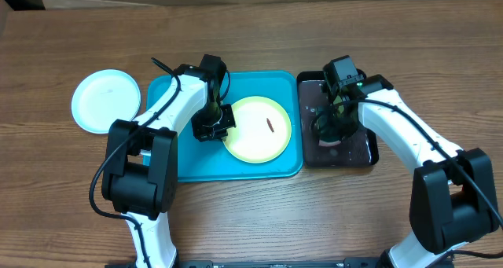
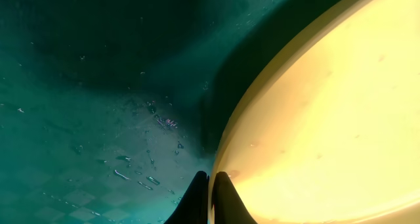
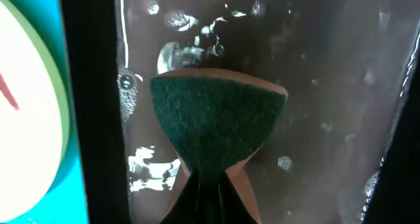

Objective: Clean dirty plates on tray and stack at the side
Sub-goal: 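Rub the green sponge in the black tray water with the right gripper, then carry the sponge left and scrub the yellow plate with the right gripper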

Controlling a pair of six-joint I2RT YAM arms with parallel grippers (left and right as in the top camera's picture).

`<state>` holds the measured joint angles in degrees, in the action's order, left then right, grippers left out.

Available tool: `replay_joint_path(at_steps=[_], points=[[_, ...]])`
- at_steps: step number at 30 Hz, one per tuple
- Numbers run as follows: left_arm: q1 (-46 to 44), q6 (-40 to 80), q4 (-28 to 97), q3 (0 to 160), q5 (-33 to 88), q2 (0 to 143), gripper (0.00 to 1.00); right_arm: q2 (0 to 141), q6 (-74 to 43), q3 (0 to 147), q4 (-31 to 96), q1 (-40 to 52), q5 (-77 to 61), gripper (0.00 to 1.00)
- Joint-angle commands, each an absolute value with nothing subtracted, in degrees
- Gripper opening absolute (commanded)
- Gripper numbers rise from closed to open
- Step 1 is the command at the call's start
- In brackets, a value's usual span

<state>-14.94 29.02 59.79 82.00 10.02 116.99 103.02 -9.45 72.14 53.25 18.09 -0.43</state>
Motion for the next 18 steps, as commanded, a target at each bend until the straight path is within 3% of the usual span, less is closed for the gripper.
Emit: replay_joint_path(at_steps=[1,8,18], points=[[-15.40,29.80,59.68,81.69,8.97,116.51,0.04,101.71,-10.33,74.81,53.74,17.93,0.14,0.04],[-15.40,29.80,59.51,81.69,8.80,116.51,0.04,101.58,-10.50,88.92,64.75,18.90,-4.45,0.04],[-15.42,29.80,59.44,81.69,8.80,116.51,0.04,102.43,-11.62,89.19,58.11,28.73,-5.32,0.04]])
